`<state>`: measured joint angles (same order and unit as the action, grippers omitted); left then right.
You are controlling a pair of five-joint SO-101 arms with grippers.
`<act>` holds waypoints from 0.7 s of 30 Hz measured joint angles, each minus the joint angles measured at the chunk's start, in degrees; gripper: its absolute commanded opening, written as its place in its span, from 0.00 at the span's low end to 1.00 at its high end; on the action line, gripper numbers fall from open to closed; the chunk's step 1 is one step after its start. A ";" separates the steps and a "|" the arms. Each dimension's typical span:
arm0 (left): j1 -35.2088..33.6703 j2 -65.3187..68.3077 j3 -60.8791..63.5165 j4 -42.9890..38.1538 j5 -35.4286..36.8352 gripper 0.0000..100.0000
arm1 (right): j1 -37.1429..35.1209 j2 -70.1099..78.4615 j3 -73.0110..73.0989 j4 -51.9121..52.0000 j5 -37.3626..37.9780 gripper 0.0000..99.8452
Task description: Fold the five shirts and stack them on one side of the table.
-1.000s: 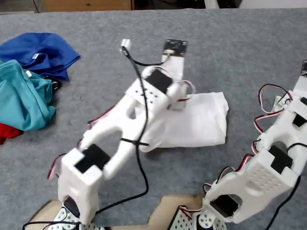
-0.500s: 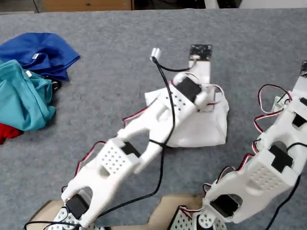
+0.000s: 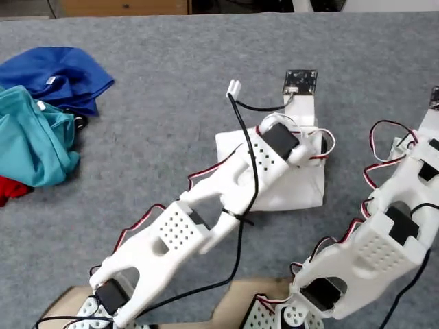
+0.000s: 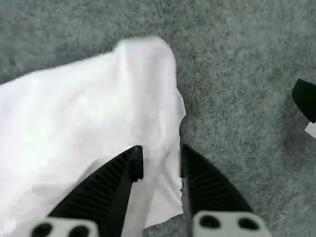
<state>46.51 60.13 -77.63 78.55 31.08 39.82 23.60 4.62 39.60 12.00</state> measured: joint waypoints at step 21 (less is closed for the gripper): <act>-8.53 1.14 -5.80 13.27 0.62 0.02 | 0.00 0.00 0.00 0.00 0.00 0.01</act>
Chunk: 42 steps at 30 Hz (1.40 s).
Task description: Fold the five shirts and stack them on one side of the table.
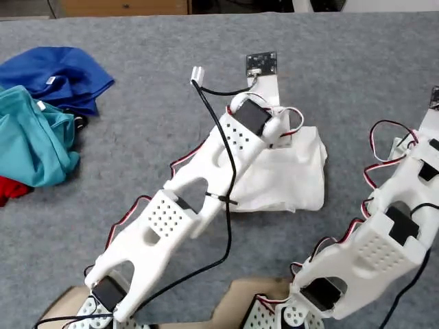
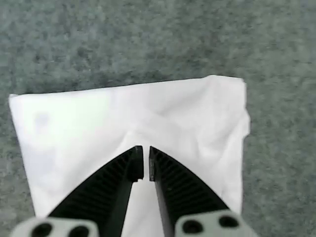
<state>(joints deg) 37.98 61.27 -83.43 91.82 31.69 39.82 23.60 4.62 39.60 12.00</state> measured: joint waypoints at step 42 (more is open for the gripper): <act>-1.93 9.58 -8.70 2.81 3.34 0.02 | 5.10 9.14 -15.03 7.65 -7.21 0.01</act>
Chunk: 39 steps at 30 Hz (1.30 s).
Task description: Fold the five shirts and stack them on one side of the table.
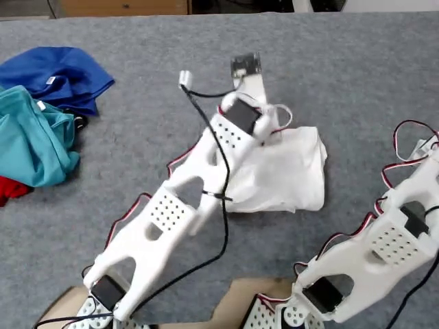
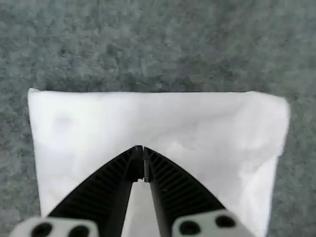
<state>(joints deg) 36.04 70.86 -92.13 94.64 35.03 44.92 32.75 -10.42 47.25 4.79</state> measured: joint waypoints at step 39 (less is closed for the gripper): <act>4.84 -1.76 -1.32 -1.93 -3.52 0.02 | 0.00 0.00 0.00 0.35 0.00 0.01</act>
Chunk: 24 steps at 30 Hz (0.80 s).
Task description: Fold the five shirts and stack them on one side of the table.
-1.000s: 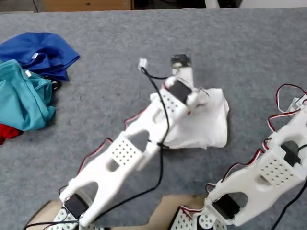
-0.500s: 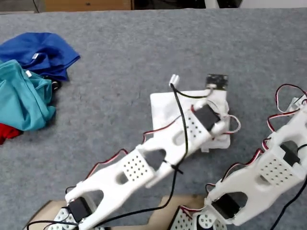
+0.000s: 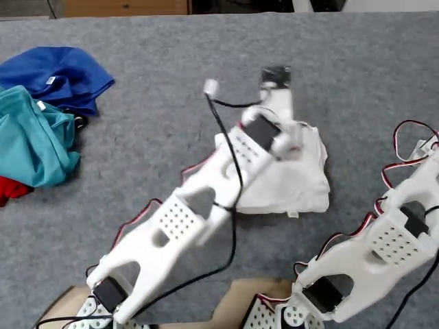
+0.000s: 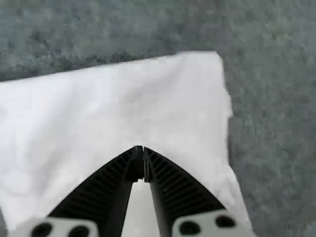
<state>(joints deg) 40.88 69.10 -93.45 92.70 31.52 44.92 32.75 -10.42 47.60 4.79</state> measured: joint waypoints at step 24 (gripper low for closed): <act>3.96 -3.52 -0.18 1.49 -0.09 0.02 | 0.00 0.00 0.00 0.00 0.00 0.01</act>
<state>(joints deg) 44.84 65.58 -93.63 94.20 31.43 44.92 32.75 -10.42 47.60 4.79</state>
